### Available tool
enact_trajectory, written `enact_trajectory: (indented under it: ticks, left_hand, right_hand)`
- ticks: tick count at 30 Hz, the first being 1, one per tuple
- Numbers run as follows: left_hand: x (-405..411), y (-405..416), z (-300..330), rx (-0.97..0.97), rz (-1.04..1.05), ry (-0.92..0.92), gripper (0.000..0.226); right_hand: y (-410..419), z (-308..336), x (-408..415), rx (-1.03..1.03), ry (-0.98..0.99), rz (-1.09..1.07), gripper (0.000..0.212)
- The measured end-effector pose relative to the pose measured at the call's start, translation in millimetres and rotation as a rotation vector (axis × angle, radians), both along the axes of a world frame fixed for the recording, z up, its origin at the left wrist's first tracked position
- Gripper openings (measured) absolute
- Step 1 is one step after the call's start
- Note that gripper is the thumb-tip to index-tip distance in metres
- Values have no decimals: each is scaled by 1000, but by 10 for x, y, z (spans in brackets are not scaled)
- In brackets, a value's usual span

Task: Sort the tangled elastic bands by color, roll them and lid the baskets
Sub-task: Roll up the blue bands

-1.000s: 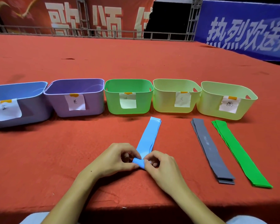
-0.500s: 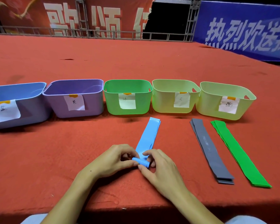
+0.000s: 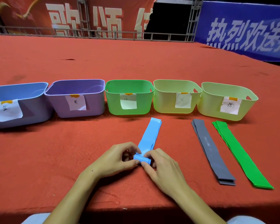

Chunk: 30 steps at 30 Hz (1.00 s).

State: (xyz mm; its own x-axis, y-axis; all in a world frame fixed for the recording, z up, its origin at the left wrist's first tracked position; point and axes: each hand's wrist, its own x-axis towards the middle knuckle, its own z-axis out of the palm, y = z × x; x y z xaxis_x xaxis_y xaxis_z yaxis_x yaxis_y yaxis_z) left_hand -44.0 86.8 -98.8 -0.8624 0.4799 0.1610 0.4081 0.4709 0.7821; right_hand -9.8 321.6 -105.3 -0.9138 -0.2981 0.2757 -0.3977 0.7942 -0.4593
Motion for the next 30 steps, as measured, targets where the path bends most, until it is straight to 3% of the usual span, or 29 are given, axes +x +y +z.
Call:
enact_trajectory:
  ticks: [3,9,16,22,30]
  left_hand:
    - [4,22,7,7,14,14,33]
    - [-49,6,-27,-66,42,128,28]
    - [-27,0,-19,-115,8,131,23]
    - [7,8,-4,-175,24,97,29]
    - [-57,34,-55,-220,60,162,18]
  right_hand:
    - [-8,15,-16,11,-4,-16,24]
    - [-40,4,-22,29,-9,-33,24]
    - [-28,-51,-59,162,273,9,24]
    - [-47,-64,-76,178,318,10,24]
    - [-16,-92,-162,172,293,13,26]
